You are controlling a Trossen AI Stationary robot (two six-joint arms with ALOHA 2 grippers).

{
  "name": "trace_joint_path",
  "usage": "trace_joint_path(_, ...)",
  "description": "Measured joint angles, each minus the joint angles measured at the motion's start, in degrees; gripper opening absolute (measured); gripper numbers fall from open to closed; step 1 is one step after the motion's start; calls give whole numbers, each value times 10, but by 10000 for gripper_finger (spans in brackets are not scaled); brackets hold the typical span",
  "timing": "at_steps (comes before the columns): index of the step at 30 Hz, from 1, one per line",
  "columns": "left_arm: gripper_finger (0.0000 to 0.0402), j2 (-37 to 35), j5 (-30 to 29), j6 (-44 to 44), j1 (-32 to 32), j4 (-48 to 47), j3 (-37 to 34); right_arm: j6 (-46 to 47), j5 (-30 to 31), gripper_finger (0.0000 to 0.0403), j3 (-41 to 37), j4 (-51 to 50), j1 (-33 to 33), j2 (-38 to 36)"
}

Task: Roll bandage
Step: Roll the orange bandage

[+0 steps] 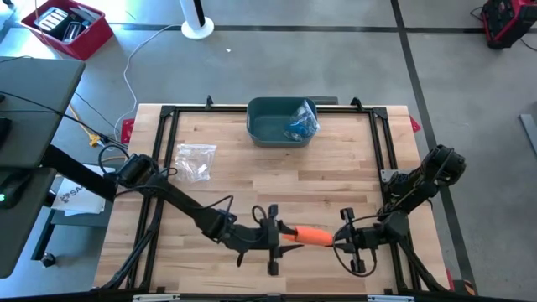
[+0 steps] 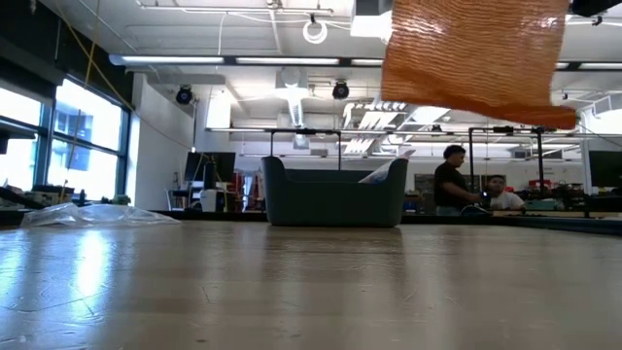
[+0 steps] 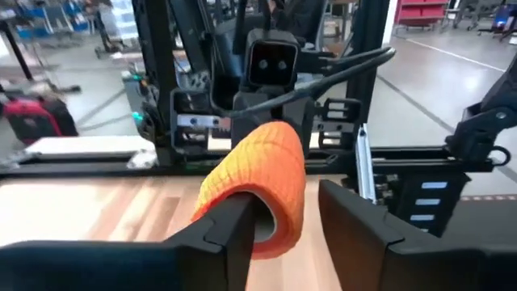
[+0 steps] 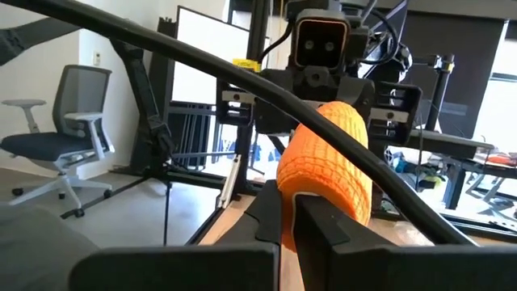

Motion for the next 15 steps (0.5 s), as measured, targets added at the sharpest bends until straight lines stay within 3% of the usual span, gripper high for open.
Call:
trace_joint_path(9,14,0,16,-10,4,-32,0,32,14,14,0,-57,0,0)
trace_joint_path(15,11,-9,-35,-79,5,-126,0,128,144,84,1,-196,11,0)
